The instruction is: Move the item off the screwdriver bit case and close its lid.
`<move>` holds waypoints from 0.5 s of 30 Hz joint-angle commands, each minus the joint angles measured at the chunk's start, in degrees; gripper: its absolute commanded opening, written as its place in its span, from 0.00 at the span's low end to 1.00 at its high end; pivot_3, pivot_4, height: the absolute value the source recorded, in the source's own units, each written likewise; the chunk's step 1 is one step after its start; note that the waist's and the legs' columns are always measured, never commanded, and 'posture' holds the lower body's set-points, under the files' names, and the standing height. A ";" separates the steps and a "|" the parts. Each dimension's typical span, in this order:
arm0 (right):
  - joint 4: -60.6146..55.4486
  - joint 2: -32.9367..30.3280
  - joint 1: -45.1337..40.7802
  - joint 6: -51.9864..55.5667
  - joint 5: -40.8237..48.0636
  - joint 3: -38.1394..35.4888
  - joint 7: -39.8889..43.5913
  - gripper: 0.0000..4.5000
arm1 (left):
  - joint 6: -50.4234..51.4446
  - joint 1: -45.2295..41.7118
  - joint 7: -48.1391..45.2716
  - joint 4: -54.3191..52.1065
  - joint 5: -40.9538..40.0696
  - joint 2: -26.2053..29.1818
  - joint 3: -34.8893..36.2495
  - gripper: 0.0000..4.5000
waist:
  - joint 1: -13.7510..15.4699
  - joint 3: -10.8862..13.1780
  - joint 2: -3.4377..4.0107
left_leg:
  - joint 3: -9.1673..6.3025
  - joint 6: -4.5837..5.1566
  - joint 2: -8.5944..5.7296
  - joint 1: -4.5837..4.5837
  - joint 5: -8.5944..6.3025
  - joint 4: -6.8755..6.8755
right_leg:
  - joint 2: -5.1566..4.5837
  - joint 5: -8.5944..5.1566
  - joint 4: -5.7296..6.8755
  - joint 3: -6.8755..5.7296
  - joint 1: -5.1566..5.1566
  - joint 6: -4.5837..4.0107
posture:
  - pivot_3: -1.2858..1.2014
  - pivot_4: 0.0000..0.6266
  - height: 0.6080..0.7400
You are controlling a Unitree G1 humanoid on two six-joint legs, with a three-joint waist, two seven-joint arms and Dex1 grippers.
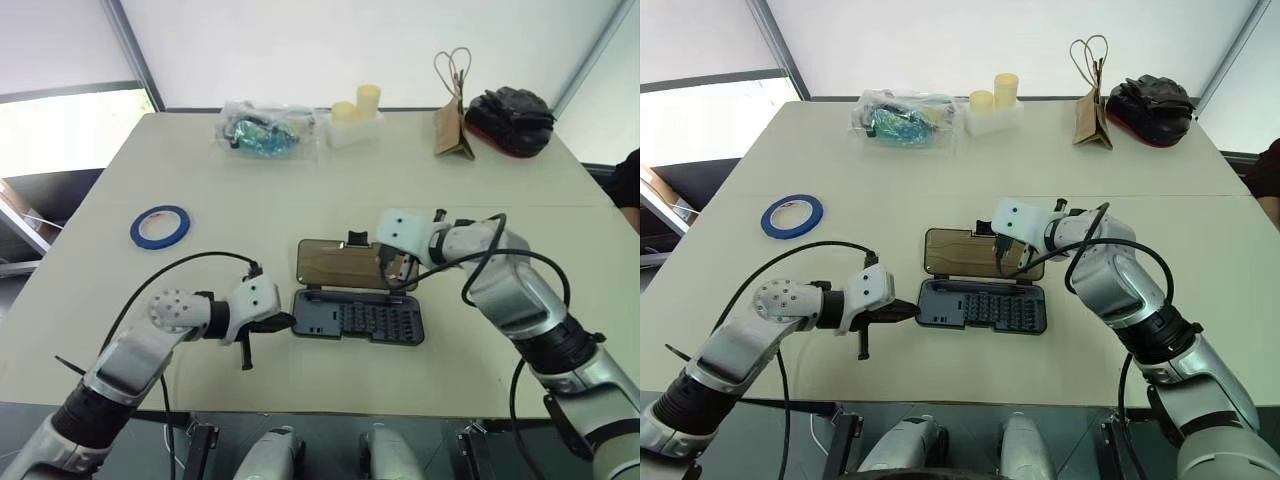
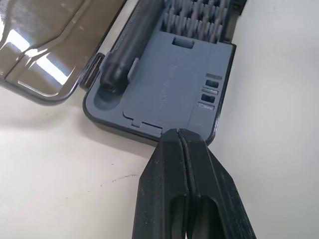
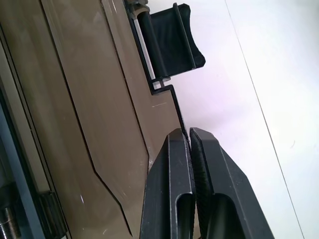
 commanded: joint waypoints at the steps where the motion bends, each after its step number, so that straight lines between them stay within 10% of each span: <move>1: -1.54 -0.59 -0.58 -0.21 -1.35 -2.18 -2.95 0.01 | 3.98 -2.05 1.18 -0.60 -8.40 -3.50 7.53 0.00 | -0.05 0.16 -0.04 | 0.00 0.00 0.00 -0.02 0.00 0.01 | 0.00 0.00 0.01 0.00 -0.03 0.00 | 0.52 0.24 1.00; 10: -1.56 -0.76 -0.19 -0.92 -0.93 -1.53 -3.86 0.01 | 5.00 -11.83 11.11 11.25 -17.60 -13.00 23.43 0.00 | -0.68 0.35 -0.23 | 0.03 -0.04 0.01 -0.12 0.02 -0.02 | 0.00 0.00 0.07 -0.03 -0.21 0.00 | 0.52 0.24 1.00; 15: -1.99 -0.54 -0.17 -2.26 -0.83 -1.38 -4.11 0.01 | -1.11 -13.86 15.04 20.42 -6.27 -12.29 16.87 0.00 | -1.33 0.35 -0.25 | 0.02 -0.04 -0.01 -0.13 0.02 -0.01 | -0.01 0.01 0.08 -0.06 -0.21 0.01 | 0.52 0.24 1.00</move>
